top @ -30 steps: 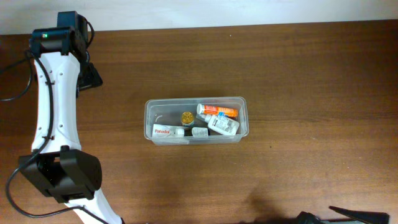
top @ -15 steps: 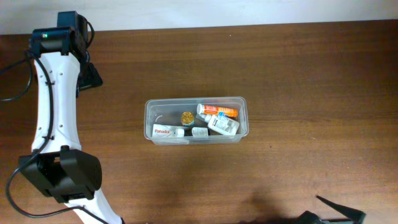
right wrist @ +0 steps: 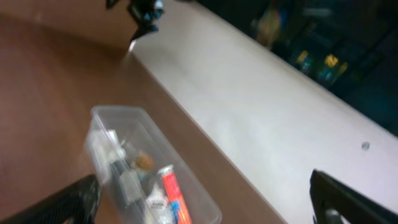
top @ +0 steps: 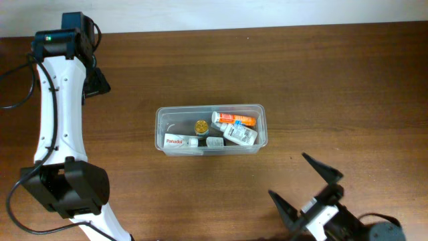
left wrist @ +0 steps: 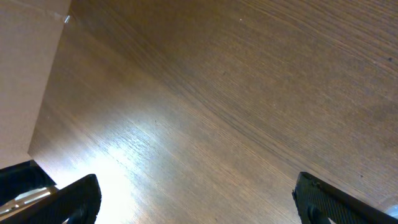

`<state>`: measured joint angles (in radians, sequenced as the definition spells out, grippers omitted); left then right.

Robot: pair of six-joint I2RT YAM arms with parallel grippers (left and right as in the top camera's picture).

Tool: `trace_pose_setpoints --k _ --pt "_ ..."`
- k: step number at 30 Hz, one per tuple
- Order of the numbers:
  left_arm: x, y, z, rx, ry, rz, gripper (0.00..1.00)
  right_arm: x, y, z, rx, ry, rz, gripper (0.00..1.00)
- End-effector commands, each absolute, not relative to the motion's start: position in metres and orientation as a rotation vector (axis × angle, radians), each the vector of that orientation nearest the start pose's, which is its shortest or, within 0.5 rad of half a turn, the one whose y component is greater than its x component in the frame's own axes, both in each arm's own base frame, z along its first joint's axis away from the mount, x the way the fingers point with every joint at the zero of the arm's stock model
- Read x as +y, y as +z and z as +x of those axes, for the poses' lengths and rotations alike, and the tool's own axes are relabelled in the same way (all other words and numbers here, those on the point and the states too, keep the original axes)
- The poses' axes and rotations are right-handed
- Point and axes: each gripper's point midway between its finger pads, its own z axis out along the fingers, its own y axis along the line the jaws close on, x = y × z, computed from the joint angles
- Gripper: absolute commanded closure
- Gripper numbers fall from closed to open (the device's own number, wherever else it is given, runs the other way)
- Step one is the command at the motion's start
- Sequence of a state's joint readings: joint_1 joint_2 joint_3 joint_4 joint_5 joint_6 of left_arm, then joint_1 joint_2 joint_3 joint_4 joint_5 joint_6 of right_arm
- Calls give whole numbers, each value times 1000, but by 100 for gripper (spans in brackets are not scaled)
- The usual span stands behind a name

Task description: Pack container

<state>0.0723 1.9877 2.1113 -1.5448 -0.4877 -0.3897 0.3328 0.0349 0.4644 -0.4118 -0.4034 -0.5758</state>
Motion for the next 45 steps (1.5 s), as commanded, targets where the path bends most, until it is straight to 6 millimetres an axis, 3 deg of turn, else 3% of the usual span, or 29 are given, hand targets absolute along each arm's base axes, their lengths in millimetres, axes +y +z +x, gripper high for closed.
trace_pose_setpoints --k 1,9,25,45 --pt "111 226 388 2739 679 -713 1 128 272 164 1176 109 -957 2" --pt "111 226 388 2739 679 -713 1 119 257 190 1125 14 -880 2" --pt "111 226 388 2739 679 -713 1 102 236 211 1070 -98 -799 2" --pt "111 226 388 2739 679 -713 1 92 164 224 1385 -43 -831 2"
